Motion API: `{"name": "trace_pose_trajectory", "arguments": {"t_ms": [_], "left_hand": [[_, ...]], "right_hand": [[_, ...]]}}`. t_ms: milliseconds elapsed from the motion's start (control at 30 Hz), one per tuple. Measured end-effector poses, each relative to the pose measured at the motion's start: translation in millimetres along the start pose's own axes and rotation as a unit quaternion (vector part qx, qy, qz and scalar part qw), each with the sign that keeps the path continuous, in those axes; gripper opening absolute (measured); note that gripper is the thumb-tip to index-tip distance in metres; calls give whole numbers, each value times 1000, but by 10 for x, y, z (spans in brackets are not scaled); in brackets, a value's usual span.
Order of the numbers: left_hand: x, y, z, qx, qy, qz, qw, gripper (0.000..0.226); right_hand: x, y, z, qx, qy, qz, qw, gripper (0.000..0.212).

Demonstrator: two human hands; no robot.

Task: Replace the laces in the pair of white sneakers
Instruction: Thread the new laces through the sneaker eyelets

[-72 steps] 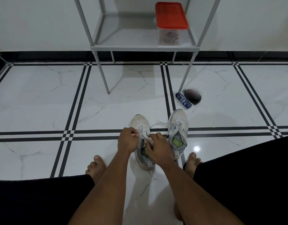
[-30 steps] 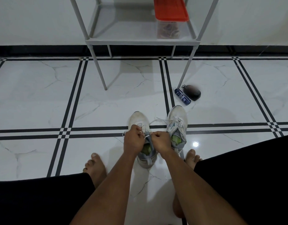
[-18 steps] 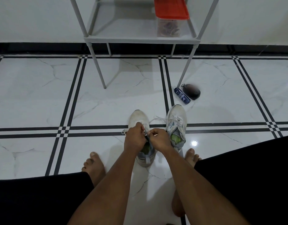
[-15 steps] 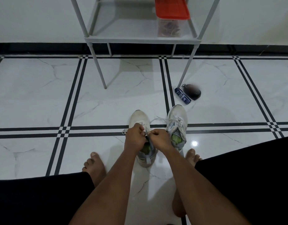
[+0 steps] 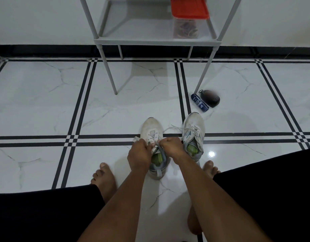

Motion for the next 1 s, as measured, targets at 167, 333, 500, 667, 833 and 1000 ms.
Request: {"name": "trace_pose_trajectory", "arguments": {"t_ms": [167, 333, 500, 667, 833, 1000], "left_hand": [[-202, -125, 49, -36, 32, 11, 999, 43], [-188, -50, 56, -53, 58, 97, 992, 28], [-252, -51, 35, -61, 69, 110, 990, 35], [-239, -27, 35, -57, 73, 108, 990, 32], [-249, -25, 44, -65, 77, 117, 988, 30], [-219, -22, 24, -58, 57, 80, 994, 36]], "right_hand": [[-310, 76, -2, -30, 86, 165, 982, 42], [-881, 304, -116, -69, 36, -300, 951, 25], [-742, 552, -133, 35, -14, -185, 982, 40], [-261, 108, 88, -43, 3, 147, 988, 55], [-402, -9, 84, -71, 6, 56, 996, 29], [-1002, 229, -10, -97, 5, -540, 836, 12]]}}
Point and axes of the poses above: each hand's wrist, its own z-axis away from the middle knuckle, its own y-axis out of the back of the hand, x = y × z, the point moved 8 cm from there along -z, towards the middle knuckle, and after that the axes turned 15 degrees about y, right-handed, at the moved point
